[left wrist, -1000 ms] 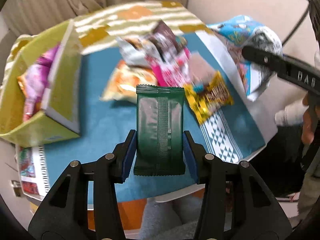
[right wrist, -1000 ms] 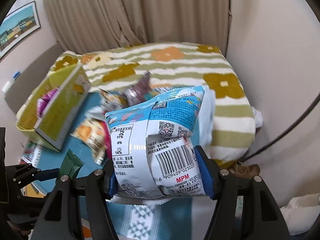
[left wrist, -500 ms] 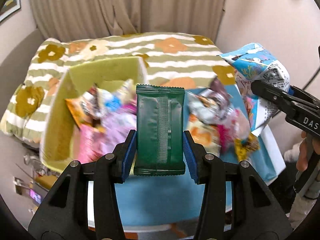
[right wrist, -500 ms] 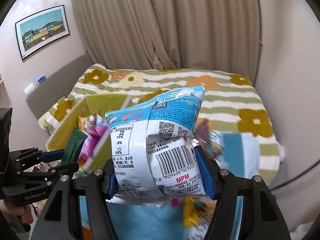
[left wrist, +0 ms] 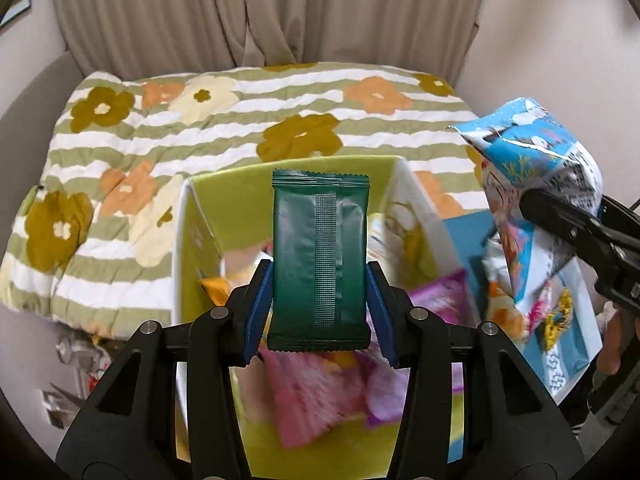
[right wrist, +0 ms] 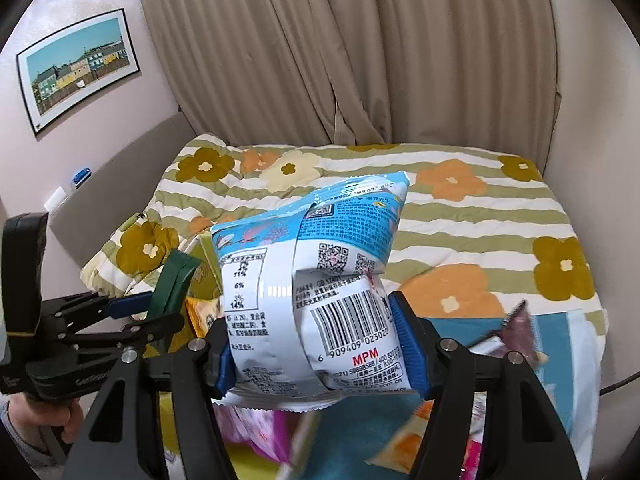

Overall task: Organize snacks
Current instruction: 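Carry the green bar and white-blue bag over the yellow-green box and open both tools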

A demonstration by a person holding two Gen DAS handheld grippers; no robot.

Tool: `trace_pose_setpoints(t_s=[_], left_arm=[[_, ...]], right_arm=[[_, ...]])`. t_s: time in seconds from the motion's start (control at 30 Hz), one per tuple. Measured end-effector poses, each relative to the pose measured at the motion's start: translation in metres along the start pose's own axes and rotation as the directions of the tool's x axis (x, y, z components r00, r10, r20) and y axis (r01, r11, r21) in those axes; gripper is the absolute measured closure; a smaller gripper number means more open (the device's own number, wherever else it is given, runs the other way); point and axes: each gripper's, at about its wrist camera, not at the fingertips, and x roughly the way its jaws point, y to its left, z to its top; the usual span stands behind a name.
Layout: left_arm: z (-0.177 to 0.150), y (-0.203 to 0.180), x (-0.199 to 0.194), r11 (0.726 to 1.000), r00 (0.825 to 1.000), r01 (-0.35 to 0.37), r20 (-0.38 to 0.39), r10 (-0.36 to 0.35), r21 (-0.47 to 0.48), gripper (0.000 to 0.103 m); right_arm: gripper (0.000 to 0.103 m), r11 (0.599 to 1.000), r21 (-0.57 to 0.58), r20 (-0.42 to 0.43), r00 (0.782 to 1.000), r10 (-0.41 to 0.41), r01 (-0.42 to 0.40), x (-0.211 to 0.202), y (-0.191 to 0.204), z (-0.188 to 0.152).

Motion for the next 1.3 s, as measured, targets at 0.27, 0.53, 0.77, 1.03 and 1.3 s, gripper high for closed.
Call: trace_pose_setpoints(t_s=[0.27,0.53,0.77,1.03,1.3], left_arm=[[0.023,0.042,0.060,0.999,0.995,0.040,-0.093,-0.041,-0.015,0.051],[0.005,0.052,0.057,1.000,0.996,0.013,-0.082,-0.015,-0.023,0.000],[-0.022,0.063,0.031,0.993,0.997,-0.021,-0.079,0.012,-0.113,0.000],[-0.031,0.073,0.017,0.989,0.997,-0.054,-0.062,0.046,-0.140,0.000],[-0.045,0.079,0.013,0.983,0.996,-0.055,-0.079,0.042,-0.173,0.000]], right_arm=[[0.042,0.999,0.039,-0.074,0.997,-0.033,0.036,0.053,0.020,0.012],[0.042,0.997,0.057,-0.111,0.993,-0.036,0.042,0.068,0.026,0.012],[0.042,0.998,0.058,-0.147,0.989,0.021,-0.013,0.079,0.028,0.014],[0.040,0.997,0.062,-0.198,0.978,0.062,-0.050,0.106,0.039,0.021],[0.001,0.997,0.043,-0.146,0.986,0.076,-0.070,0.111,0.050,0.018]])
